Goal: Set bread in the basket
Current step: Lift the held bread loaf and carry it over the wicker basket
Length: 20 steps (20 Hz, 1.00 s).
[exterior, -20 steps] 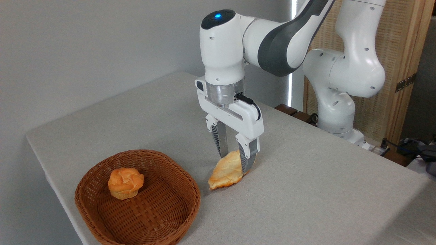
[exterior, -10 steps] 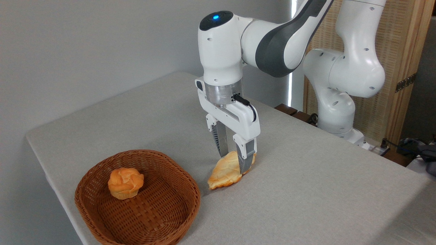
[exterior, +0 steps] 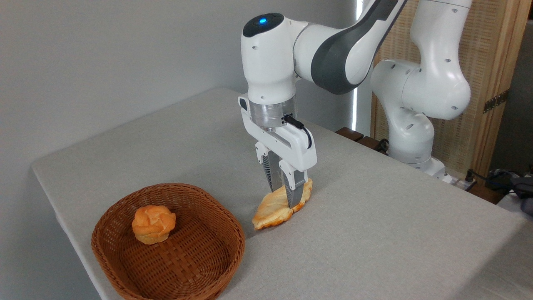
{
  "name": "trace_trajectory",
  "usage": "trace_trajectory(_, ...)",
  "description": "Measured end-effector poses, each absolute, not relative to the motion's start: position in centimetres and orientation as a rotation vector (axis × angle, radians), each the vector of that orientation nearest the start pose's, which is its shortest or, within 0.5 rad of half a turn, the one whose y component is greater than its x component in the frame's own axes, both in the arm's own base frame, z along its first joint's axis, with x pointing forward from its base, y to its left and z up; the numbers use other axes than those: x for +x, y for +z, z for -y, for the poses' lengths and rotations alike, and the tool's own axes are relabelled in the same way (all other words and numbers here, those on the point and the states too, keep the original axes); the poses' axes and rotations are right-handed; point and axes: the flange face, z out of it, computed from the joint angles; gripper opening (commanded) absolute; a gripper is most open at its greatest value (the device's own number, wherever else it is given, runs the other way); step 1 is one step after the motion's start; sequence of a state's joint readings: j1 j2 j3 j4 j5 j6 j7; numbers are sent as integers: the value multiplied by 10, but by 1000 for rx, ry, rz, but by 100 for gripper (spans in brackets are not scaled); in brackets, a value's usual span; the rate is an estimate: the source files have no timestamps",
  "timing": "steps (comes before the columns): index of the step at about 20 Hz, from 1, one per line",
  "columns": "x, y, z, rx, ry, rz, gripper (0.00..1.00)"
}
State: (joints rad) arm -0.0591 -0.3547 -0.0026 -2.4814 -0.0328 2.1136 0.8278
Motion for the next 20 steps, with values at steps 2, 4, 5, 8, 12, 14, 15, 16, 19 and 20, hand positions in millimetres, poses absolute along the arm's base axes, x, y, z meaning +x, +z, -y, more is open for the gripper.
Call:
trace_trajectory(2,423,417,28,-2875,3,-1340,45)
trace_trajectory(4,423,417,28,-2876,7,-1340,44)
trace_trajectory(5,422,417,28,-2878,16,-1341,43)
trace_trajectory(8,420,418,28,-2883,40,-1345,42)
trace_trajectory(12,422,429,29,-2885,57,-1350,42)
trace_trajectory(14,426,443,29,-2884,45,-1351,42)
trace_trajectory(15,429,453,30,-2890,27,-1349,42)
trace_trajectory(16,433,465,32,-2902,7,-1346,42)
trace_trajectory(19,445,490,35,-2937,-11,-1337,42)
trace_trajectory(20,454,502,37,-2951,-16,-1324,43)
